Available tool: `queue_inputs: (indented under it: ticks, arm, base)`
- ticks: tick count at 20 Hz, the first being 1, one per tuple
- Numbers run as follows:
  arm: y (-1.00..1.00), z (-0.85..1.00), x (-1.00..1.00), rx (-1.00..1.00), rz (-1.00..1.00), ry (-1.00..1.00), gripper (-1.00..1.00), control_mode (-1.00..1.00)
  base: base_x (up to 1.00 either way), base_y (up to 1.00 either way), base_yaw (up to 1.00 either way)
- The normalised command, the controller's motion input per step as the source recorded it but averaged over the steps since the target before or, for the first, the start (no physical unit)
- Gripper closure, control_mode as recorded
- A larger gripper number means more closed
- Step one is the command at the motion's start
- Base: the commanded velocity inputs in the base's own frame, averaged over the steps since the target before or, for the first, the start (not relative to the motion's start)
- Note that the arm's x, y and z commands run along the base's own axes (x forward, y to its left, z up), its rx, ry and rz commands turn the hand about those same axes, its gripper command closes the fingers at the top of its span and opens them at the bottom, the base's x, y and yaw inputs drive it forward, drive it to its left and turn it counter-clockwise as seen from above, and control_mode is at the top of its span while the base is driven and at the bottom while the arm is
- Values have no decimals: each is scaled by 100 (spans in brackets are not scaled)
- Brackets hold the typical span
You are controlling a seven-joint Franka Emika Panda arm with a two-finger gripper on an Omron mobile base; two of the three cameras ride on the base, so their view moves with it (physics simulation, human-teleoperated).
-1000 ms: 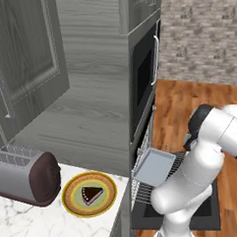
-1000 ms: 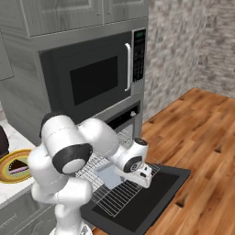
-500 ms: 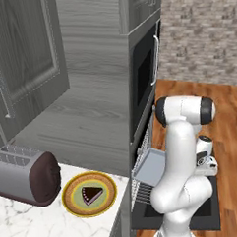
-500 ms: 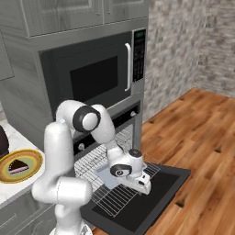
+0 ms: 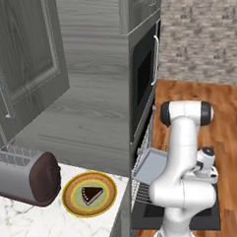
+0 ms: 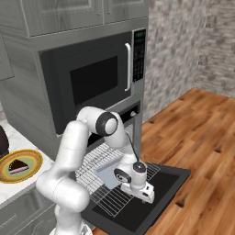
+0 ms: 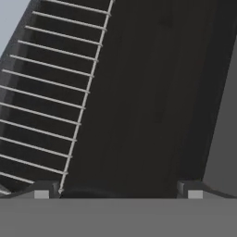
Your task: Take the baked cake out of the oven and place it on the plate for cooling. Then close the oven door.
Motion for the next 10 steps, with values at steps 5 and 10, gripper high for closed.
queue_inputs:
  ticks: [5, 10]
  arm:
    - [-30, -24, 51, 6, -1, 0, -100, -100]
    - [-37, -17, 60, 8, -3, 0, -100, -100]
  base:
    - [0, 0, 0]
    - [0, 0, 0]
